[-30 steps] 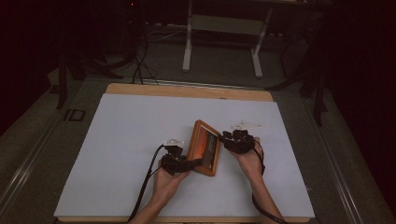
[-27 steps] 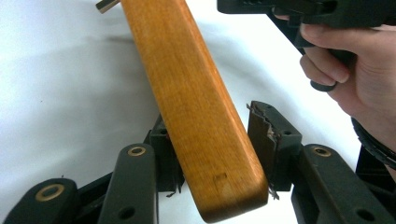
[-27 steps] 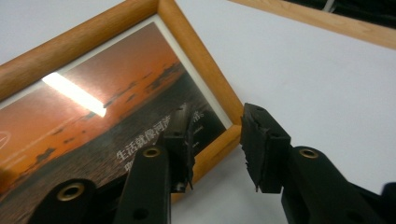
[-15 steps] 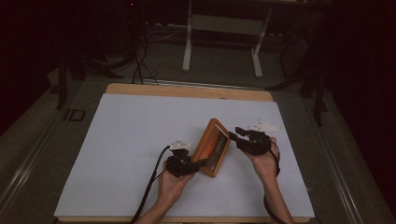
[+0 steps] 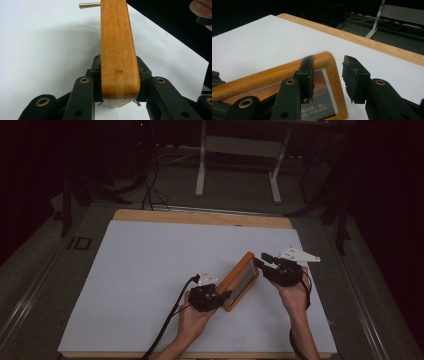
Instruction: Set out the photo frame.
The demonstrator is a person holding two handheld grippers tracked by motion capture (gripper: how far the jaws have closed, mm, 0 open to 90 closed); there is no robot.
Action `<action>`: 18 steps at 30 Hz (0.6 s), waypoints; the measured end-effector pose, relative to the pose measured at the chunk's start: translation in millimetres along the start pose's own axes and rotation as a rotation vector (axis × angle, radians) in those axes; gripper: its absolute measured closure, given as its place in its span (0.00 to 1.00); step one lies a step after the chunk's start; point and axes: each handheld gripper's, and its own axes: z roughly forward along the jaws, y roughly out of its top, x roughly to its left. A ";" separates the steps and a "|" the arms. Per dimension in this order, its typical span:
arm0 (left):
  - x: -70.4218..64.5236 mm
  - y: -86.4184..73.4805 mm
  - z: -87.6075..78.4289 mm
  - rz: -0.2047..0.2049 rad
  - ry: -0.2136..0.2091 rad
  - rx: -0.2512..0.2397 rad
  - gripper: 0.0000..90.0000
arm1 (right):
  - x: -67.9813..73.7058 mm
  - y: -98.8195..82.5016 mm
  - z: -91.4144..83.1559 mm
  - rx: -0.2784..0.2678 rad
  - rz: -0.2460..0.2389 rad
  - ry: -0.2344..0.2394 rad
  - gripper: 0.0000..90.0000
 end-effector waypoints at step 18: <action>-17.7 4.3 8.0 0.100 0.024 -0.012 0.77 | -4.6 -2.3 -0.5 0.008 0.005 -0.017 0.68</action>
